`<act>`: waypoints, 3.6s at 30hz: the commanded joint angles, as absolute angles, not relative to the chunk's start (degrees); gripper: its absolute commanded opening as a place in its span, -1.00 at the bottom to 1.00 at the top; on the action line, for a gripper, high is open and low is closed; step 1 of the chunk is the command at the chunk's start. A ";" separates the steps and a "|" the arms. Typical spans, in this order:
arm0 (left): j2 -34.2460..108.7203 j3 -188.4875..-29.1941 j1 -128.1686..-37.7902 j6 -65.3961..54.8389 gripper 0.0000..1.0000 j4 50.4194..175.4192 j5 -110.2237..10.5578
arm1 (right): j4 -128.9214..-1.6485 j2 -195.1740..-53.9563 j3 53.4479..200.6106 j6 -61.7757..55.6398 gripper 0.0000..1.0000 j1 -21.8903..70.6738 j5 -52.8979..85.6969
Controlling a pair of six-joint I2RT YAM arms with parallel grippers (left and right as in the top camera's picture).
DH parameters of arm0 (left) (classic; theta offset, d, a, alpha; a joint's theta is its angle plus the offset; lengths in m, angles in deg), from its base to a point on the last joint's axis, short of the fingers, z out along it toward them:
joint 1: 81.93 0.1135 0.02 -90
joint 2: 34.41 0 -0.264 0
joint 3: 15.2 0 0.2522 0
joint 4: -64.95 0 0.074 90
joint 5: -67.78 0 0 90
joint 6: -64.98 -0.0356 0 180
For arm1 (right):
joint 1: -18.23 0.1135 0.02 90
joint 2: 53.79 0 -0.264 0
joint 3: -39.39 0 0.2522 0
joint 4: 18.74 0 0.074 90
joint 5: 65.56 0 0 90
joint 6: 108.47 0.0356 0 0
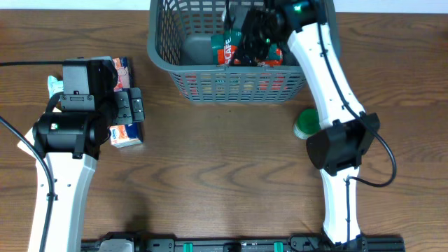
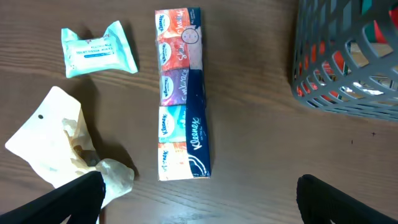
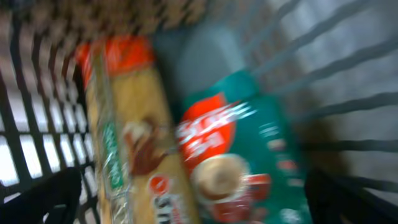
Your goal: Pack container
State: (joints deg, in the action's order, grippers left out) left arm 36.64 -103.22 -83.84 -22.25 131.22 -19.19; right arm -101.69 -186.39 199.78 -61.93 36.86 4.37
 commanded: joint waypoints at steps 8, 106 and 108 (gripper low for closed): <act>35.24 -106.70 -83.60 -24.28 0.96 133.41 -17.86 | -105.88 -175.20 222.49 -29.12 0.99 20.88 10.75; 75.67 -169.78 -100.67 -94.03 -0.88 126.53 -37.61 | -126.50 -176.92 200.87 -20.88 0.99 -7.95 10.88; 78.25 -169.78 -100.67 -94.03 -0.89 125.67 -40.33 | -126.54 -176.92 200.89 -20.88 0.98 -7.95 10.88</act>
State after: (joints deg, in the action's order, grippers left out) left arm 75.45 -169.58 -100.91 -87.19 127.03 -36.63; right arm -126.32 -176.66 201.07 -20.38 -7.71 11.19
